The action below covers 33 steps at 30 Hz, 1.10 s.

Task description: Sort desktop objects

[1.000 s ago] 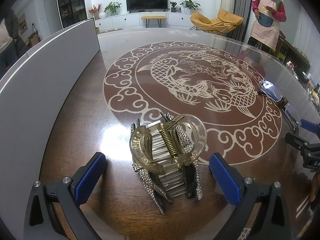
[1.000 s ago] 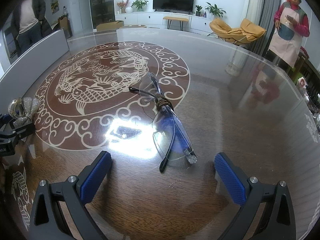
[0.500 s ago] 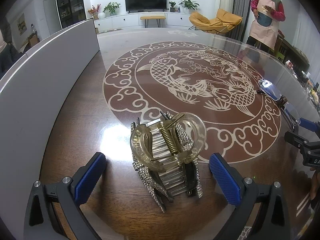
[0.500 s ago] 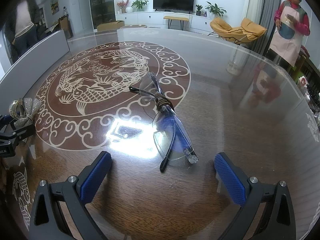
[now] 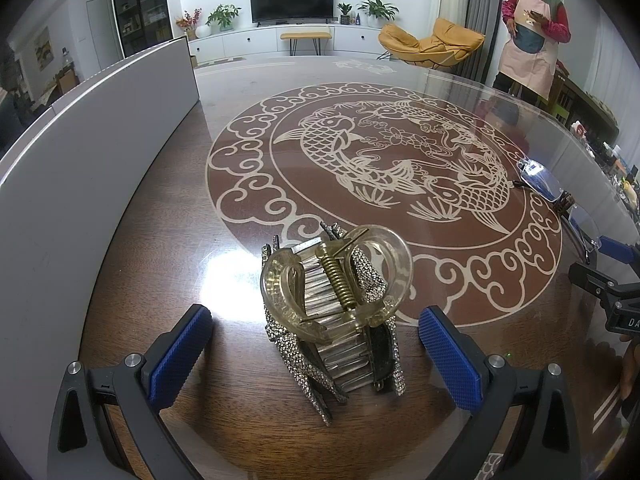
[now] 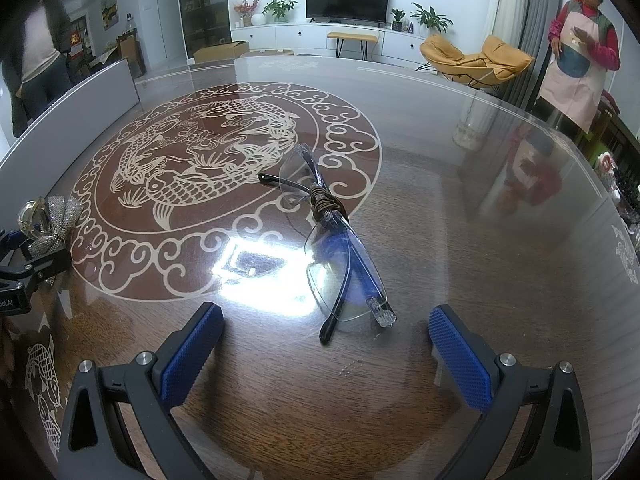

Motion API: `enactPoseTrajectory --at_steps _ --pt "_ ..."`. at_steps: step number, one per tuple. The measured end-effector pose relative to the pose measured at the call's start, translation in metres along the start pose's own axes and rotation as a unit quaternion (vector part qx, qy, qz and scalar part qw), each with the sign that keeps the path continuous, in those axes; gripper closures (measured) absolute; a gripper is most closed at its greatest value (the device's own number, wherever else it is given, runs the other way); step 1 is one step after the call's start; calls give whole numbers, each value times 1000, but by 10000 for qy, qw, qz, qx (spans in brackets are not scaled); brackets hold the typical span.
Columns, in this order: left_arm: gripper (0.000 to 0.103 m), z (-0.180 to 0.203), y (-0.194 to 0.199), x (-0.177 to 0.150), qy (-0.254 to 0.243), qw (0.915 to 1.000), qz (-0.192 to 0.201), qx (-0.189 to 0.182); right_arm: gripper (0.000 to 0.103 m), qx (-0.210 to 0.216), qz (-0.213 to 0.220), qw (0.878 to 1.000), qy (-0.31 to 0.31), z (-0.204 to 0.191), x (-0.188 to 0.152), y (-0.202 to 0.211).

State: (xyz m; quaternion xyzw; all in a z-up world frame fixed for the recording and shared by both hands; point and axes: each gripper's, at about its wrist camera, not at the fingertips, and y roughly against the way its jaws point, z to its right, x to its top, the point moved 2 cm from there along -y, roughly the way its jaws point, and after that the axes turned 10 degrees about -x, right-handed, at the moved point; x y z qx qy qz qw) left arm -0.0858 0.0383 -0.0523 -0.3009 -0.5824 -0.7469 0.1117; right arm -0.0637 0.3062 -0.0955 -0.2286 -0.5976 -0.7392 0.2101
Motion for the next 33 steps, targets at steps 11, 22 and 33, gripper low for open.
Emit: enactPoseTrajectory --at_steps 11,22,33 --pt "0 0 0 0 1 10000 1 -1 0 -66 12 10000 27 -5 -1 0" --pt "0 0 1 1 25 10000 8 37 0 64 -52 9999 -62 -6 -3 4" --pt "0 -2 1 0 17 10000 11 12 0 80 -51 9999 -77 -10 -6 11"
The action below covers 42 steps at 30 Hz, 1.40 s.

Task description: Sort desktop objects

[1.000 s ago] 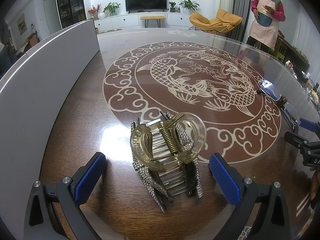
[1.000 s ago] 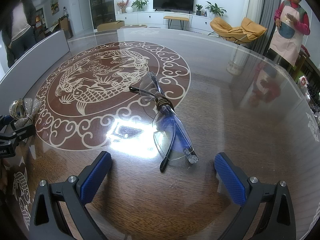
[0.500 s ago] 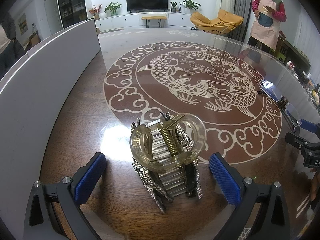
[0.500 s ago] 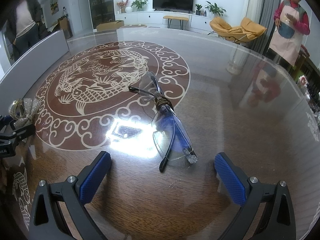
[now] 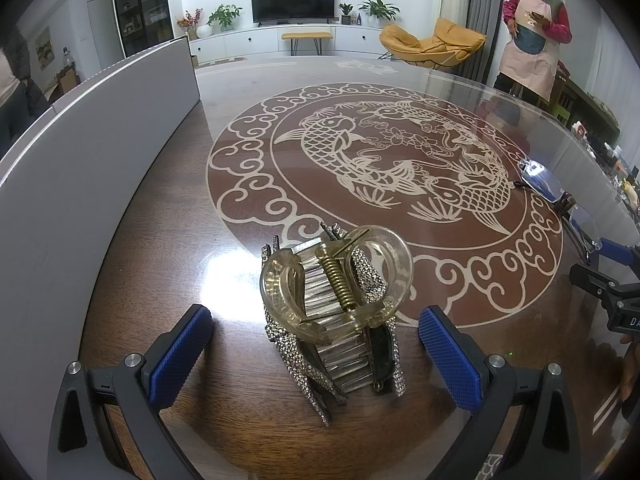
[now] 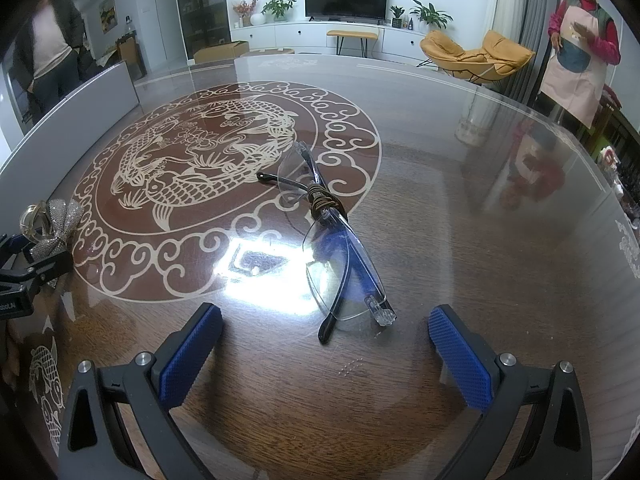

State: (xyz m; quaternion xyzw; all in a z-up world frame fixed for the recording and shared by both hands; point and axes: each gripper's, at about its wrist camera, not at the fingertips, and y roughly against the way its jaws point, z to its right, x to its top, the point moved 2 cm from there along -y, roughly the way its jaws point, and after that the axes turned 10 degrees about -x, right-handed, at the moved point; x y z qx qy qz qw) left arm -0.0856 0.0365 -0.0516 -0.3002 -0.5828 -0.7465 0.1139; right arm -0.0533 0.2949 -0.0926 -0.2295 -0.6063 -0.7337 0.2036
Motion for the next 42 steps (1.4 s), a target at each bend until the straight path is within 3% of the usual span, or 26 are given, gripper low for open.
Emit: enactPoseTrajectory --at_steps 20,24,26,28,30,31,34,36,37,38,39,42 --pt "0 1 1 0 -25 10000 -10 -52 0 -11 7 10000 5 0 -1 3" --pt "0 3 2 -4 133 9998 19 121 0 -4 2 10000 0 0 -2 3" --pt "0 6 2 -4 168 9997 -15 148 0 157 -11 9999 30 -1 -2 4" --pt "0 6 -1 -1 -47 9999 -116 -12 3 648 -189 9973 282 1 12 7" --pt "23 4 2 2 -122 9999 6 -45 4 592 -235 9948 791 0 33 13" --pt "44 5 5 4 -169 9998 90 -71 5 647 -372 9921 1012 -1 43 11" --pt "50 8 6 5 -213 9997 18 -80 19 649 -797 9854 1357 -7 61 -2" --pt "50 11 10 0 -259 9996 34 -106 45 640 -1215 9793 1489 -12 65 -23" --pt "50 11 13 -4 -260 9996 51 -112 51 682 -1168 9801 1456 -13 68 -24" --pt "50 10 16 -7 -233 9996 59 -126 74 672 -1171 9800 1465 -14 69 -25" --pt "50 8 20 -10 -171 9997 80 -166 84 606 -1144 9807 1463 -15 71 -25" --pt "51 -1 39 -13 149 9989 236 -371 85 638 -1119 9836 1261 -17 73 -12"
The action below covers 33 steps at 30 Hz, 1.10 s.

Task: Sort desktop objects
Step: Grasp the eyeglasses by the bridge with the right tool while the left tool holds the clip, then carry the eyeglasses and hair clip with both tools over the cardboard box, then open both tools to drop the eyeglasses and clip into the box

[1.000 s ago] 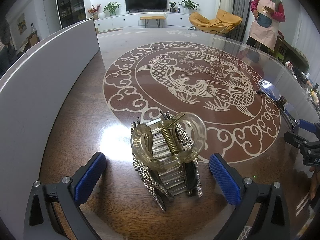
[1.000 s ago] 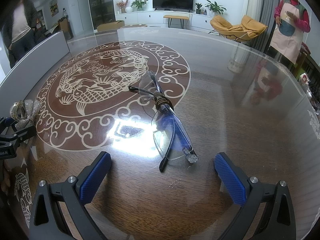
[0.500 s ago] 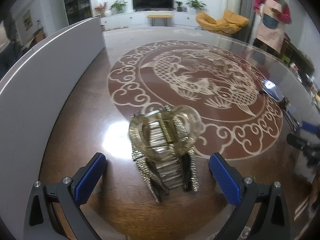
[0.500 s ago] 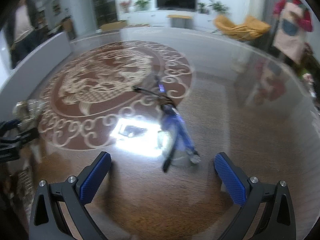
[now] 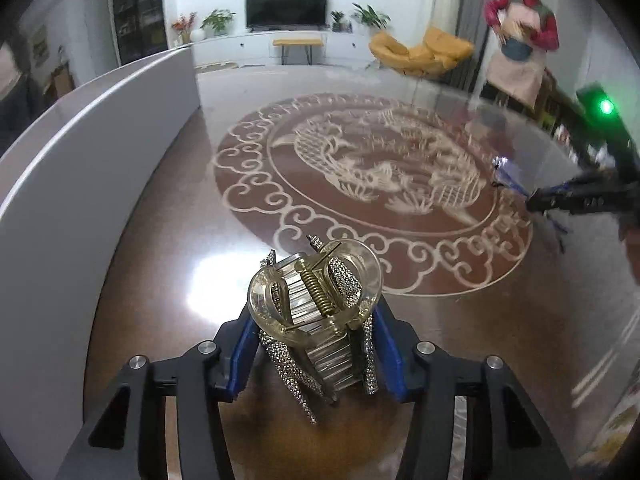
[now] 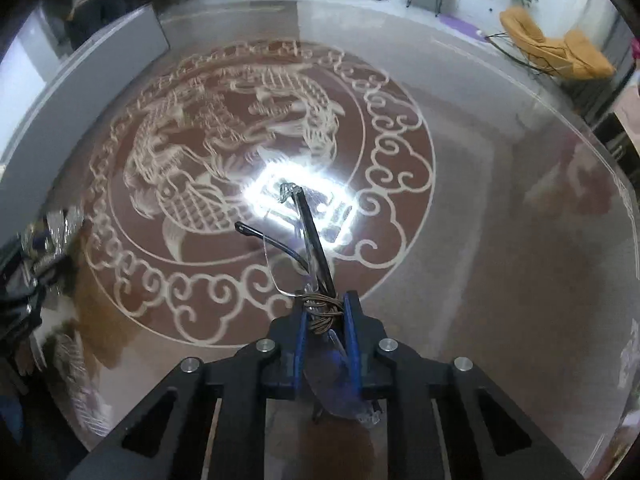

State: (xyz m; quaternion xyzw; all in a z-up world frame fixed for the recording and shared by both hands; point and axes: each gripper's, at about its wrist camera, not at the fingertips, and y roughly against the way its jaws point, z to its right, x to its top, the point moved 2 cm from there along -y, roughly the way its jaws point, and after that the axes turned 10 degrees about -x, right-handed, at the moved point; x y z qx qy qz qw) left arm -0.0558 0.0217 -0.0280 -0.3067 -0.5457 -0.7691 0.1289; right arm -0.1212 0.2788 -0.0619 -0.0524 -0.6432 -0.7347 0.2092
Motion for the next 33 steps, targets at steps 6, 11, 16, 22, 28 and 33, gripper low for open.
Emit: enactPoseTrajectory --at_steps 6,11,16,22,28,33 --pt "51 -8 70 17 356 9970 627 -288 85 495 474 9976 -23 -35 25 65" --pt "51 -45 157 43 261 9923 1200 137 85 1242 1100 9849 497 -122 72 129" --pt "51 -136 204 49 836 9842 1187 1015 85 2319 1442 9575 929 -249 117 175" --pt "51 -207 183 22 1557 9762 610 1382 85 2314 1347 9522 1471 -392 152 151" --pt "34 -219 154 0 1705 9745 291 1429 70 1635 434 9675 1879 -446 156 80" --pt "8 -210 167 -2 1731 9630 753 1922 27 1480 837 9665 1923 -424 151 96"
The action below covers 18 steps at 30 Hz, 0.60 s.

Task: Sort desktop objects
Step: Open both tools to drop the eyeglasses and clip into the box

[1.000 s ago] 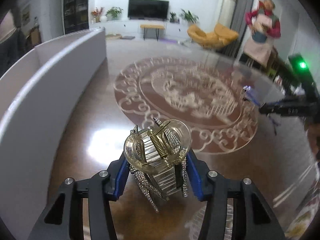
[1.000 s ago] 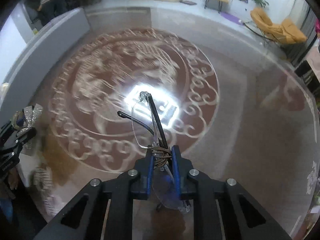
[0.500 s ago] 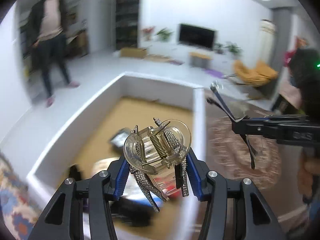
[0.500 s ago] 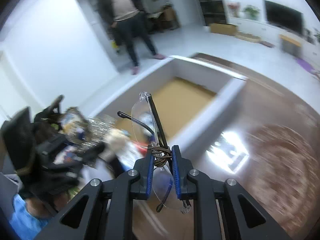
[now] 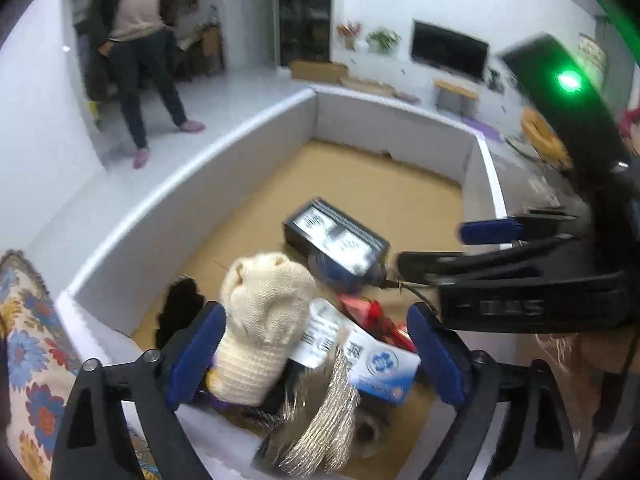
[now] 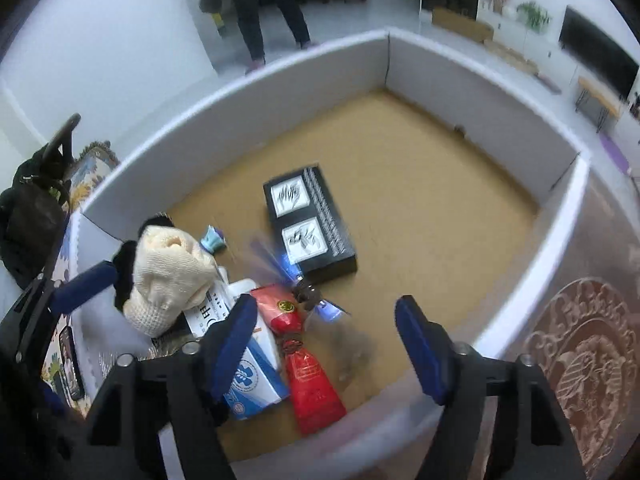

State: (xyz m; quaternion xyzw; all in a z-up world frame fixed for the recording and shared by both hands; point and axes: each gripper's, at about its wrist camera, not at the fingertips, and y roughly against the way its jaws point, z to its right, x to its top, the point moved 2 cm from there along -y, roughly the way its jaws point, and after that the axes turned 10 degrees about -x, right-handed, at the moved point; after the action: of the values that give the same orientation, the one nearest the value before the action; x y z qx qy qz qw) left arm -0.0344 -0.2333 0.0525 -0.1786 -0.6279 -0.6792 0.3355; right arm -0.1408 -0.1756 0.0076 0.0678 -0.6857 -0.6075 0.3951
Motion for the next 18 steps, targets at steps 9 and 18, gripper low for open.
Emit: enactPoseTrajectory --at_steps 9,18 --pt "0 -16 32 -6 1373 9902 138 -199 14 -388 518 9978 168 24 -8 66" --pt "0 -2 58 4 734 9944 349 682 13 -478 637 9956 495 20 -16 78"
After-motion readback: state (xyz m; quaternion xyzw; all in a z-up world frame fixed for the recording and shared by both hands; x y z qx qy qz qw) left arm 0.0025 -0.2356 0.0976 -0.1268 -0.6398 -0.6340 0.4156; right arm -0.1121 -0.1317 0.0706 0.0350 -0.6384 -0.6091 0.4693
